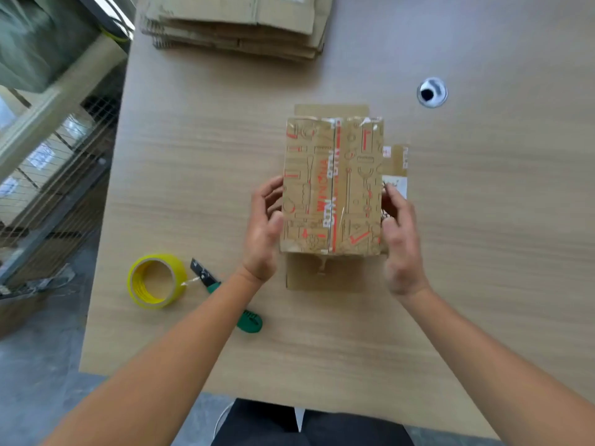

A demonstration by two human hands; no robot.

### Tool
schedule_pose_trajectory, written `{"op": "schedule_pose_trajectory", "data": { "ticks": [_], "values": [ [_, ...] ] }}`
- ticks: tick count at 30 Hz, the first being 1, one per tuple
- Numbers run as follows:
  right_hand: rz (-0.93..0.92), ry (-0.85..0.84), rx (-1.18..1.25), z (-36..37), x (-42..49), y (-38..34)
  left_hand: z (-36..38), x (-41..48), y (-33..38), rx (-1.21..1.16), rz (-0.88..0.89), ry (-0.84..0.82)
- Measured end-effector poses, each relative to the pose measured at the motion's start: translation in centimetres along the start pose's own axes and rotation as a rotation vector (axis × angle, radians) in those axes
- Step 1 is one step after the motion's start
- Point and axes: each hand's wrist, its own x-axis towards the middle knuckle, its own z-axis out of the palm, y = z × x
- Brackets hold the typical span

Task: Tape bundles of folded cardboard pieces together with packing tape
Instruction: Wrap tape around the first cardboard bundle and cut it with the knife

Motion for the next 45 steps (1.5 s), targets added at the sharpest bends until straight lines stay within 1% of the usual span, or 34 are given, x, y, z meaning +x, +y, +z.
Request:
{"op": "schedule_pose_trajectory", "data": {
  "ticks": [1,3,4,6,7,8,9,11,14,16,18,22,24,26,27,29,31,32,33,35,37,39,41,42,43,44,45],
  "values": [
    [0.05,0.04,0.011,-0.7,1.4,-0.8,-0.8,0.9,0.7,0.012,-0.068,0.039],
    [0.134,0.087,-0.083,-1.2,4.8,-2.9,-1.2,3.8,2.7,0.106,-0.205,0.118],
    [0.171,0.058,-0.143,-1.0,6.5,-4.1,-0.7,5.5,3.8,0.147,-0.277,0.097],
    [0.23,-0.041,-0.206,-0.1,8.9,-6.5,0.8,8.6,6.3,0.229,-0.372,-0.007],
    [0.244,-0.074,-0.189,0.3,9.7,-7.6,1.8,9.6,7.5,0.255,-0.39,-0.025],
    [0.248,-0.087,-0.151,0.5,10.1,-8.6,2.5,10.4,8.6,0.256,-0.396,-0.007],
    [0.237,-0.074,-0.112,0.5,10.1,-9.8,3.0,10.8,9.8,0.236,-0.382,0.036],
    [0.166,0.003,-0.034,0.0,9.7,-12.4,3.1,10.9,12.0,0.144,-0.289,0.114],
    [0.009,0.103,0.077,-1.4,7.6,-15.8,2.6,10.0,14.8,-0.028,-0.112,0.15],
    [-0.083,0.12,0.049,-2.0,5.4,-17.0,2.7,8.2,16.0,-0.108,-0.016,0.196],
    [-0.113,0.116,0.026,-2.2,2.6,-17.3,2.9,5.7,16.4,-0.198,0.017,0.212],
    [-0.131,0.096,0.05,-1.4,-3.4,-15.7,2.3,0.1,14.9,-0.341,0.026,0.157],
    [-0.152,0.122,0.026,-0.9,-6.4,-14.0,1.6,-2.6,13.5,-0.37,0.073,0.048],
    [-0.143,0.141,-0.048,-0.4,-9.1,-12.1,1.2,-5.6,12.1,-0.35,0.12,-0.072],
    [-0.123,0.132,-0.076,-0.1,-10.5,-11.3,0.9,-7.0,11.4,-0.348,0.097,-0.104],
    [-0.044,0.091,-0.073,0.2,-13.0,-9.7,0.1,-9.4,10.3,-0.361,-0.045,-0.089],
    [0.055,0.031,-0.099,0.2,-15.1,-8.6,-0.9,-10.9,9.4,-0.307,-0.182,-0.053],
    [0.097,0.001,-0.112,0.3,-16.1,-8.3,-1.5,-11.5,8.9,-0.275,-0.226,-0.06],
    [0.13,-0.015,-0.071,0.4,-17.0,-8.0,-2.0,-12.0,8.5,-0.261,-0.25,-0.089],
    [0.175,0.018,0.143,0.4,-18.4,-7.6,-2.8,-12.9,7.9,-0.264,-0.261,-0.158],
    [0.269,0.076,0.346,0.3,-19.2,-7.7,-3.2,-13.2,7.6,-0.271,-0.314,-0.16],
    [0.398,0.118,0.391,0.3,-19.6,-7.5,-3.6,-13.5,7.4,-0.214,-0.362,-0.166],
    [0.449,0.168,0.306,0.3,-19.7,-6.8,-4.0,-13.9,6.9,-0.02,-0.318,-0.287],
    [0.465,0.189,0.284,0.3,-19.8,-6.3,-4.2,-14.1,6.5,0.117,-0.257,-0.359],
    [0.499,0.208,0.311,0.4,-20.0,-5.8,-4.4,-14.4,6.0,0.255,-0.187,-0.406],
    [0.536,0.217,0.344,0.5,-20.2,-5.3,-4.5,-14.7,5.6,0.365,-0.13,-0.427],
    [0.557,0.221,0.336,0.5,-20.6,-4.8,-4.6,-14.9,5.2,0.422,-0.095,-0.434]
  ]
}}
